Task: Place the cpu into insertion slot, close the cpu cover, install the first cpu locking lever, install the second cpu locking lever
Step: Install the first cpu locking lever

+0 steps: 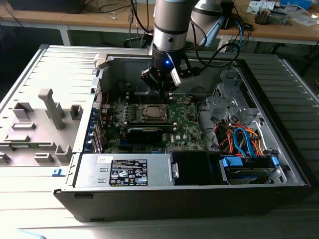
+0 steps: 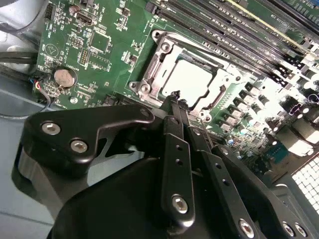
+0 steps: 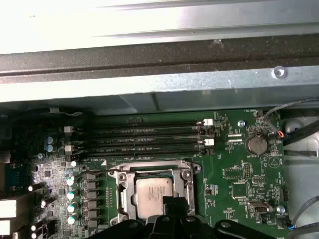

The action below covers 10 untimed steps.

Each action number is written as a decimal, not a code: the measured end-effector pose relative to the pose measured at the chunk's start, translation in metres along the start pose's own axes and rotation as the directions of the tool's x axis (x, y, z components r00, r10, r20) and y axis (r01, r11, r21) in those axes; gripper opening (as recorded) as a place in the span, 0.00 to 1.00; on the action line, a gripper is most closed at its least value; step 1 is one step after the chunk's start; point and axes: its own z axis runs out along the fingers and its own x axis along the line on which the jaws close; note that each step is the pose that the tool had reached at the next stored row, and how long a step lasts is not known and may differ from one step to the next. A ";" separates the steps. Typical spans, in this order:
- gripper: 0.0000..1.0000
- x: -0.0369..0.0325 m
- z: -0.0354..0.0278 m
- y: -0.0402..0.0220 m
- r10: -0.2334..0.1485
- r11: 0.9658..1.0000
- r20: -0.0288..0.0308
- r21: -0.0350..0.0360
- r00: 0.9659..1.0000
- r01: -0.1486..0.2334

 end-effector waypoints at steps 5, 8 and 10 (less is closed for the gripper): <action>0.11 0.0081 0.0002 -0.0004 0.000 1.000 0.000 0.000 1.000 0.000; 0.11 0.0116 0.0003 -0.0006 0.000 1.000 0.000 0.000 1.000 0.000; 0.11 0.0130 0.0003 -0.0006 0.000 1.000 0.000 0.000 1.000 0.000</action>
